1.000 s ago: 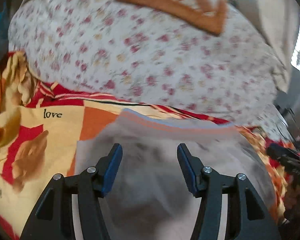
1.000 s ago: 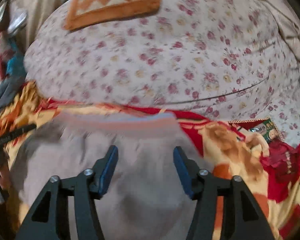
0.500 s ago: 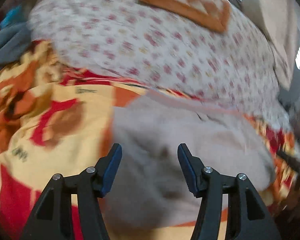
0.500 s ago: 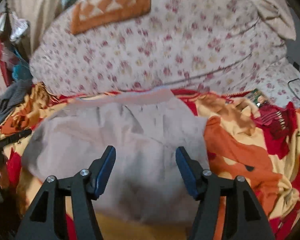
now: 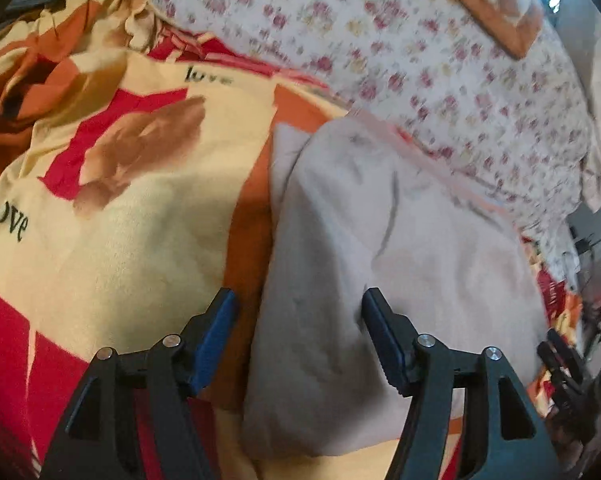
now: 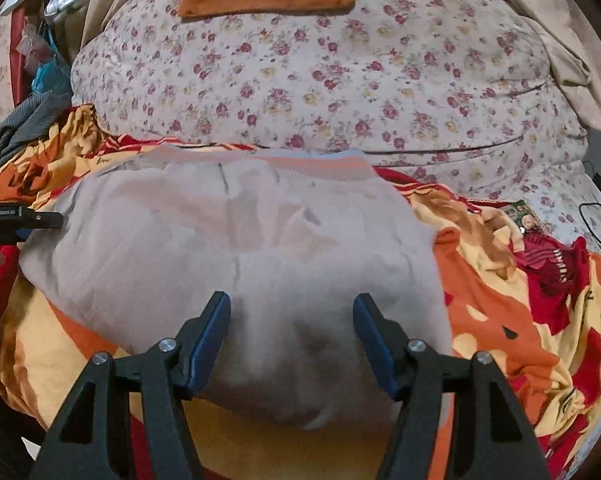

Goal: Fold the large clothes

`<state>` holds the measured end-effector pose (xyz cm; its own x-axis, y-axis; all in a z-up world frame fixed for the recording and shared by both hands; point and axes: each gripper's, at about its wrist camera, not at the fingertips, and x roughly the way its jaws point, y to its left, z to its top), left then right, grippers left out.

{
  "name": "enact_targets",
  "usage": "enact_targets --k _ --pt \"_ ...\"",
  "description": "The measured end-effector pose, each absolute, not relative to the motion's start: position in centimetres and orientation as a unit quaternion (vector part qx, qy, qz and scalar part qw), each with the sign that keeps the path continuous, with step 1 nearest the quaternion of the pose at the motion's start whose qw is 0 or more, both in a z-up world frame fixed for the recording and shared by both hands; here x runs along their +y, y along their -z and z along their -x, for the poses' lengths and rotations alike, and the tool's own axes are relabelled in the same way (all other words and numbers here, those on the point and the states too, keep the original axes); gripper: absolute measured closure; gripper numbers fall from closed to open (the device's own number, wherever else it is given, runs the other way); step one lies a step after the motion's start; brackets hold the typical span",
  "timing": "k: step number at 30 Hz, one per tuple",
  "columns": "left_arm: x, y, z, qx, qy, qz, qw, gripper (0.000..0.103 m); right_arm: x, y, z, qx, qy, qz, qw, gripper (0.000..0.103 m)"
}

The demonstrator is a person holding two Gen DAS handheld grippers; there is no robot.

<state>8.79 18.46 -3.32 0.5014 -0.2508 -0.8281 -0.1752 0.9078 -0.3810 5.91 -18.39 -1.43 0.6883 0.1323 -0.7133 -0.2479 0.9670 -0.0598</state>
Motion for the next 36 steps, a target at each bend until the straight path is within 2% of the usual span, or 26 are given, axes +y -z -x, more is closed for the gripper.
enact_targets --k 5,9,13,17,19,23,26,29,31,32,33,34,36 --pt "20.4 3.7 -9.7 0.505 0.034 0.241 0.828 0.04 -16.8 2.0 -6.0 0.383 -0.112 0.093 0.912 0.036" --pt "20.5 4.1 -11.9 0.508 0.088 0.265 0.815 0.03 -16.3 2.2 -5.9 0.385 -0.111 0.097 0.911 0.036" --pt "20.4 3.9 -12.9 0.502 0.152 0.289 0.801 0.031 -16.5 2.1 -5.7 0.378 -0.113 0.1 0.914 0.036" --pt "21.7 3.2 -11.5 0.48 0.155 0.33 0.798 0.071 -17.0 2.0 -5.7 0.371 -0.103 0.094 0.918 0.036" --pt "22.0 3.1 -11.1 0.477 0.146 0.328 0.802 0.078 -17.6 2.3 -6.3 0.38 -0.095 0.081 0.917 0.036" --pt "21.7 3.7 -11.6 0.492 0.137 0.315 0.8 0.077 -18.3 2.6 -7.0 0.391 -0.091 0.059 0.914 0.036" --pt "21.5 4.9 -12.3 0.501 0.137 0.337 0.785 0.061 -18.4 3.4 -7.4 0.408 -0.077 0.072 0.907 0.035" --pt "21.3 5.0 -12.4 0.496 0.145 0.341 0.786 0.053 -18.5 3.7 -7.4 0.413 -0.075 0.077 0.904 0.034" --pt "21.2 4.7 -12.4 0.489 0.152 0.348 0.785 0.053 -18.5 3.6 -7.3 0.413 -0.075 0.076 0.904 0.034" --pt "20.9 4.3 -12.4 0.482 0.163 0.345 0.788 0.07 -18.6 3.5 -7.3 0.412 -0.076 0.072 0.905 0.034" --pt "20.6 3.4 -12.0 0.471 0.161 0.325 0.805 0.08 -18.7 3.4 -7.2 0.411 -0.076 0.07 0.906 0.034" --pt "20.2 2.5 -11.7 0.458 0.162 0.306 0.819 0.085 -18.9 3.0 -7.1 0.406 -0.077 0.065 0.908 0.034" --pt "19.2 0.8 -10.7 0.43 0.176 0.272 0.843 0.086 -19.4 2.2 -6.8 0.391 -0.075 0.055 0.916 0.034"
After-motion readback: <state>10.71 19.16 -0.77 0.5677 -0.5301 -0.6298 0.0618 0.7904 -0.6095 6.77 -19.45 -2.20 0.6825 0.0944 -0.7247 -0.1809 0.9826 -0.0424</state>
